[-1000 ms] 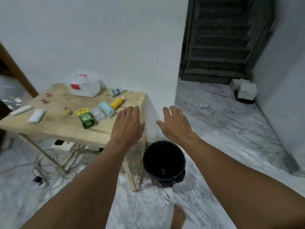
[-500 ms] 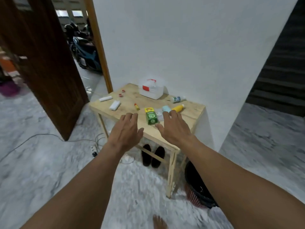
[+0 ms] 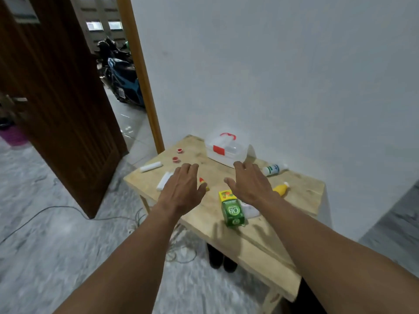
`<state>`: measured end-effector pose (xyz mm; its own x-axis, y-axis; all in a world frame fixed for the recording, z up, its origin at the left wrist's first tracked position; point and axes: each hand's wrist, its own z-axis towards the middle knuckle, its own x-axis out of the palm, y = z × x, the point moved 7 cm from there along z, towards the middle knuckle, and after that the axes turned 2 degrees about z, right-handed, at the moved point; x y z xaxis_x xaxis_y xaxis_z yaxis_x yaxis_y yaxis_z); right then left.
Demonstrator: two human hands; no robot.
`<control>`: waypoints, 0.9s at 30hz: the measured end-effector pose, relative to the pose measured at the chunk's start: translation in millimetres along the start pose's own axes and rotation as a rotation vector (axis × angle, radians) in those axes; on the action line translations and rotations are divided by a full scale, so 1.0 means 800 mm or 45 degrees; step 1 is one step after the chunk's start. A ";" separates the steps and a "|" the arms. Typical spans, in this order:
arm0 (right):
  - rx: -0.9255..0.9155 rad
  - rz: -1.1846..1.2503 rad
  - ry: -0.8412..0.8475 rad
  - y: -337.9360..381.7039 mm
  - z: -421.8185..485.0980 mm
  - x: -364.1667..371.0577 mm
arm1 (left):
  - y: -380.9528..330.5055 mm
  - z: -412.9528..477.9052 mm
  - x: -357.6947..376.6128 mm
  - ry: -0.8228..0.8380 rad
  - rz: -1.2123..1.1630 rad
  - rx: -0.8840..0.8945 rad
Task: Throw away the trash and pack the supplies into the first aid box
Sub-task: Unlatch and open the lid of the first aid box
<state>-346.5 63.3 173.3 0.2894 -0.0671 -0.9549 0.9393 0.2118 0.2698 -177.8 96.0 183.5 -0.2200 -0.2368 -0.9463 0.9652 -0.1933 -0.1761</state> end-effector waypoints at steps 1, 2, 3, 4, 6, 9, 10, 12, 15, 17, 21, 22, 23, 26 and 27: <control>0.018 0.006 0.014 -0.003 0.020 0.004 | 0.009 0.021 0.005 0.004 -0.013 -0.002; 0.027 0.008 0.023 -0.006 0.039 0.009 | 0.017 0.041 0.011 0.015 -0.013 0.008; 0.022 0.003 0.016 -0.008 0.058 0.014 | 0.025 0.061 0.017 0.022 -0.005 0.029; 0.022 -0.006 0.008 -0.010 0.076 0.020 | 0.033 0.082 0.024 0.030 -0.004 0.046; 0.060 0.014 0.002 -0.017 0.110 0.033 | 0.050 0.125 0.039 0.029 -0.046 0.058; 0.146 0.080 -0.020 -0.025 0.155 0.058 | 0.076 0.183 0.073 0.033 -0.098 0.076; 0.197 0.115 -0.032 -0.029 0.169 0.068 | 0.086 0.200 0.087 0.049 -0.122 0.078; 0.317 0.215 -0.067 -0.035 0.195 0.093 | 0.105 0.236 0.116 0.093 -0.148 0.115; 0.525 0.322 -0.097 -0.042 0.226 0.141 | 0.128 0.288 0.155 0.137 -0.176 0.301; 0.697 0.407 -0.140 -0.043 0.241 0.170 | 0.141 0.323 0.177 0.178 -0.237 0.413; 1.053 0.606 -0.248 -0.032 0.253 0.212 | 0.160 0.377 0.210 0.218 -0.385 0.542; 1.120 0.665 -0.283 -0.030 0.259 0.222 | 0.163 0.391 0.218 0.216 -0.427 0.567; 1.162 0.734 -0.343 -0.026 0.266 0.227 | 0.165 0.405 0.226 0.220 -0.481 0.563; 1.199 0.861 -0.546 -0.019 0.287 0.234 | 0.165 0.436 0.249 0.253 -0.620 0.507; 1.208 0.935 -0.591 -0.016 0.295 0.237 | 0.163 0.443 0.257 0.268 -0.640 0.512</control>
<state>-260.2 -182.3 18.2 0.6486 -0.6029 -0.4647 0.2405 -0.4168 0.8766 -147.1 -315.2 62.2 -0.5567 0.1571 -0.8157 0.6163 -0.5803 -0.5324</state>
